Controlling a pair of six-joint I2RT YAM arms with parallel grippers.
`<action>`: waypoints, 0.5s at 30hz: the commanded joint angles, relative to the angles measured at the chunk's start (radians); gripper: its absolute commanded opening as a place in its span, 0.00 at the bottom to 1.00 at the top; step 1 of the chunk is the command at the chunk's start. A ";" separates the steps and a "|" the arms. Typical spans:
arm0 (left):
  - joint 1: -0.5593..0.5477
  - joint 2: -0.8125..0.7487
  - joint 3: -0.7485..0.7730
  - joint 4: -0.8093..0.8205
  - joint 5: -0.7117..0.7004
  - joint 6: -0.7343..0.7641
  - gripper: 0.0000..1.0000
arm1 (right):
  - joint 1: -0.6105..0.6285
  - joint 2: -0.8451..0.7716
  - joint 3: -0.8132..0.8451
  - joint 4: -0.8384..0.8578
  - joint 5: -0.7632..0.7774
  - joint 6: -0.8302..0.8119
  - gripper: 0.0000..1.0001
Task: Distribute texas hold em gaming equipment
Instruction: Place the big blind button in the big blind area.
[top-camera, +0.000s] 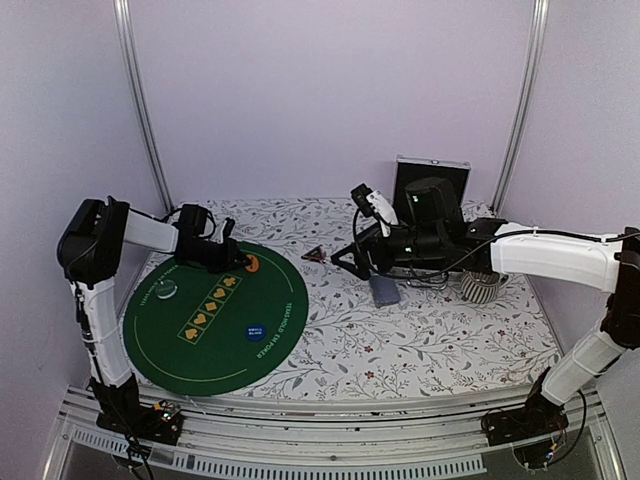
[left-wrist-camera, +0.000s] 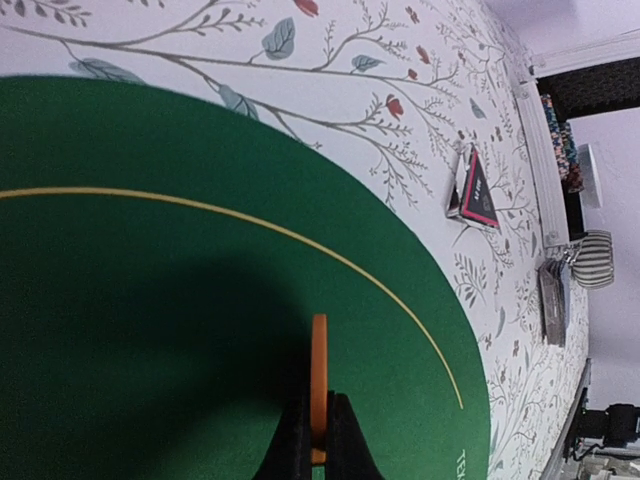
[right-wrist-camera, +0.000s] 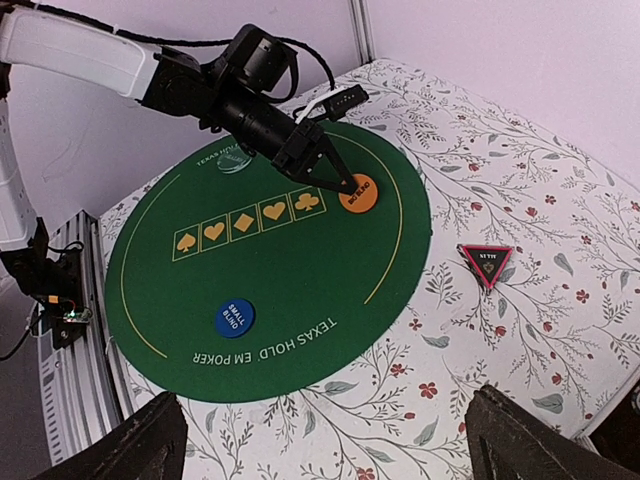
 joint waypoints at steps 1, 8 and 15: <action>0.015 0.031 0.015 0.025 0.035 0.002 0.00 | 0.000 0.017 0.006 -0.013 0.015 0.010 0.99; 0.036 0.064 0.021 -0.003 0.028 0.011 0.12 | -0.001 0.017 0.010 -0.022 0.013 0.012 0.99; 0.041 0.046 0.036 -0.032 -0.052 0.032 0.36 | -0.001 0.015 0.018 -0.027 0.004 0.015 0.99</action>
